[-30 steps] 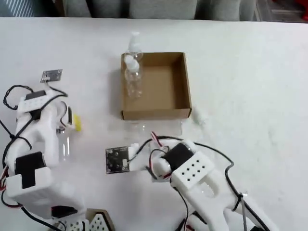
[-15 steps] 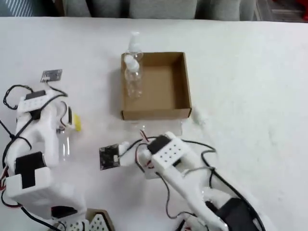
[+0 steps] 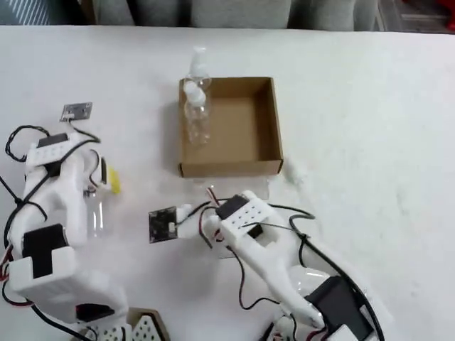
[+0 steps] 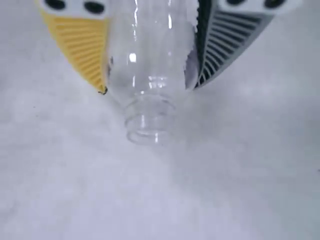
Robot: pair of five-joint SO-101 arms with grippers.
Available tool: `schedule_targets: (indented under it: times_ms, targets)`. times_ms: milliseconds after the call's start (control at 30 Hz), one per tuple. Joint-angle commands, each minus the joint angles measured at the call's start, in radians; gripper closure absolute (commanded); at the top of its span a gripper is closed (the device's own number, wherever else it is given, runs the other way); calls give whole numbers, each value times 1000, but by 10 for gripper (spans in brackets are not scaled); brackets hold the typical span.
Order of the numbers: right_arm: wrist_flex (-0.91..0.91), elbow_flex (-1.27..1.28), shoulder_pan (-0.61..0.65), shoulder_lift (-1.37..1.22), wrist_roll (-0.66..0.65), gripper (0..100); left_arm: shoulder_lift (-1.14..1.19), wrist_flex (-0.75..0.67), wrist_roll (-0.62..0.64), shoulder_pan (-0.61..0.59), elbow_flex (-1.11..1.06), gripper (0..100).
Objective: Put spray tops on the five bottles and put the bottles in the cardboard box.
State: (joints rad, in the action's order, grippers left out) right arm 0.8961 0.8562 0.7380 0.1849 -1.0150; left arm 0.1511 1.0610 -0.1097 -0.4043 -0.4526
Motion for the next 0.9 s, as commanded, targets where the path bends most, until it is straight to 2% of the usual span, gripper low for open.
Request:
schedule_targets:
  times_ms: [0, 167, 267, 500, 667, 767, 867]
  targets:
    - [-10, -40, -15, -10, -11, 854, -8, 17, -12, 13, 46, 980]
    - [18, -103, -19, -45, -3, 987, -8, 17, -12, 13, 46, 980]
    - [110, -157, -19, -35, 15, 981, -8, 17, -12, 13, 44, 980]
    - [285, -321, -88, 111, 341, 982, -8, 17, -14, 13, 44, 980]
    - [317, -325, -206, 263, 476, 982, -8, 17, -14, 22, 43, 980]
    - [295, -276, -266, 337, 580, 982, -10, 11, -15, 56, 21, 980]
    - [159, -140, -297, 380, 704, 982, -18, 3, -15, 74, 0, 980]
